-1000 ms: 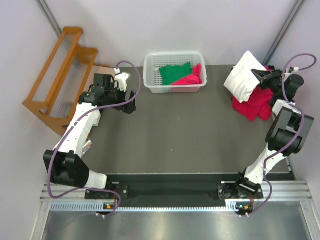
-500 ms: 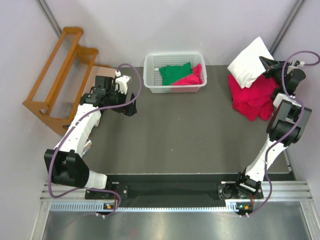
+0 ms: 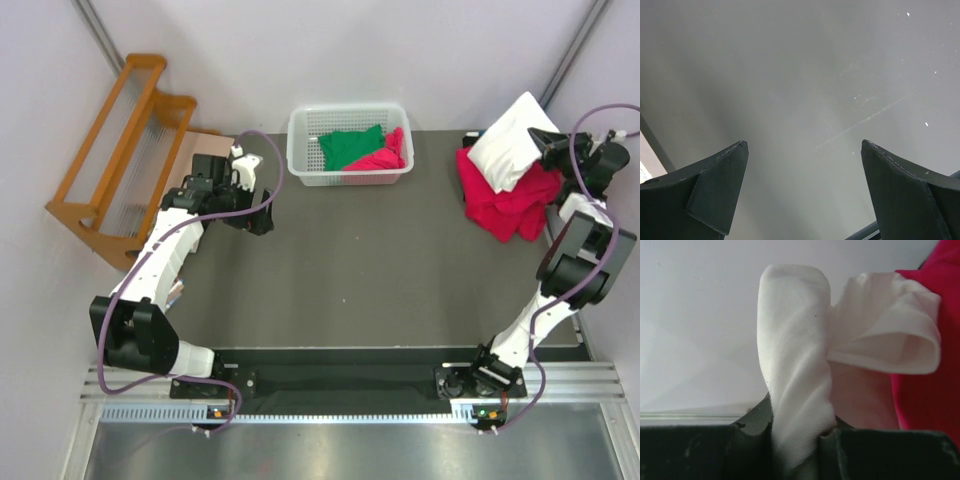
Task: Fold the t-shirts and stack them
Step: Neatly place the folded tshirt to the corner
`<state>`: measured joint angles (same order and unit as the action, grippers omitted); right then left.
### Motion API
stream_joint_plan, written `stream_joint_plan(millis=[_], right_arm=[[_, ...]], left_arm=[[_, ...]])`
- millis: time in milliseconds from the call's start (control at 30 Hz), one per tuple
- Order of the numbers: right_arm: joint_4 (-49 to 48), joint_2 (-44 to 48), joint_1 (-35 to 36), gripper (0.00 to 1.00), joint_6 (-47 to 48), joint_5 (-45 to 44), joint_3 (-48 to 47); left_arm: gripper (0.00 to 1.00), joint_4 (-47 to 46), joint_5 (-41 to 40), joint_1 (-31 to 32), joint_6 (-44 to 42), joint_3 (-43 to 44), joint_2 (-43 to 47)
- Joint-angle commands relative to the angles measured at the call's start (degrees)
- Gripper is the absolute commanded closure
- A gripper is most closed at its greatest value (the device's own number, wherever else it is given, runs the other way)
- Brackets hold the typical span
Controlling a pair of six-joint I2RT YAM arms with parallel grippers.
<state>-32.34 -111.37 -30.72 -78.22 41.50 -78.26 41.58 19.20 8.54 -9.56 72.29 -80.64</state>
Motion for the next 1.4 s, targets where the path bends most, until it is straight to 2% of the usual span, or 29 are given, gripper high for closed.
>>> stream_joint_plan(millis=[0,167,300,333,367,433,467,533,567,733,867,1000,1100,1167,1300,1367], right_arm=[[0.78,7.31,-5.23,1.0,10.71,-7.22,4.07],[7.54,8.54,-5.14,1.0,16.6,-9.32,10.39],[13.86,6.09,-5.23,1.0,18.97,-10.47,10.76],[15.19,5.3,-5.23,0.95,18.89,-10.38,10.67],[16.68,3.98,-5.14,0.7,18.89,-10.47,10.06],[19.67,3.71,-4.53,0.44,20.02,-10.99,9.53],[21.6,4.92,-4.09,0.26,21.6,-14.3,8.48],[28.37,7.3,-2.08,0.13,28.18,-19.41,6.64],[29.51,10.62,-1.28,0.02,30.12,-24.22,5.41],[35.4,19.08,3.73,0.0,39.35,-36.46,-0.48],[41.47,24.09,11.37,0.0,47.17,-50.77,-11.28],[55.87,22.43,16.21,0.0,51.85,-59.15,-25.42],[64.4,19.71,16.83,0.0,50.71,-59.78,-34.3],[67.39,18.56,16.92,0.0,50.01,-60.74,-34.86],[61.61,20.93,16.92,0.0,48.34,-53.38,-25.47],[61.69,18.22,16.92,0.0,47.29,-45.68,-25.28]], left_arm=[[0.01,-0.28,-0.3,-0.45,-0.81,0.22,1.01],[0.01,-0.19,-0.39,-0.8,-1.34,0.13,1.01],[0.01,-0.1,0.57,-0.89,-0.99,1.09,0.66],[0.01,0.08,0.84,-0.89,-0.81,1.27,0.57],[0.01,0.08,0.92,-0.89,-0.81,1.45,0.57],[0.01,0.17,0.93,-0.89,-0.81,1.54,0.75],[0.01,0.25,0.93,-0.89,-0.9,1.36,0.84],[0.01,0.52,1.01,-0.89,-1.07,1.19,0.92],[0.01,0.52,1.01,-0.89,-0.99,1.1,0.92],[0.01,0.78,1.54,-0.89,-1.07,0.66,0.92],[0.01,0.78,2.42,-0.89,-0.9,0.48,0.84],[0.01,0.78,2.6,-0.89,-0.98,0.22,1.19],[0.01,0.69,2.42,-0.89,-1.07,0.04,1.54],[0.01,0.87,2.42,-0.89,-1.07,-0.05,1.71],[0.01,0.87,2.07,-0.89,-1.34,-0.57,2.15],[0.01,0.87,1.46,-0.89,-1.42,-0.66,2.15]])
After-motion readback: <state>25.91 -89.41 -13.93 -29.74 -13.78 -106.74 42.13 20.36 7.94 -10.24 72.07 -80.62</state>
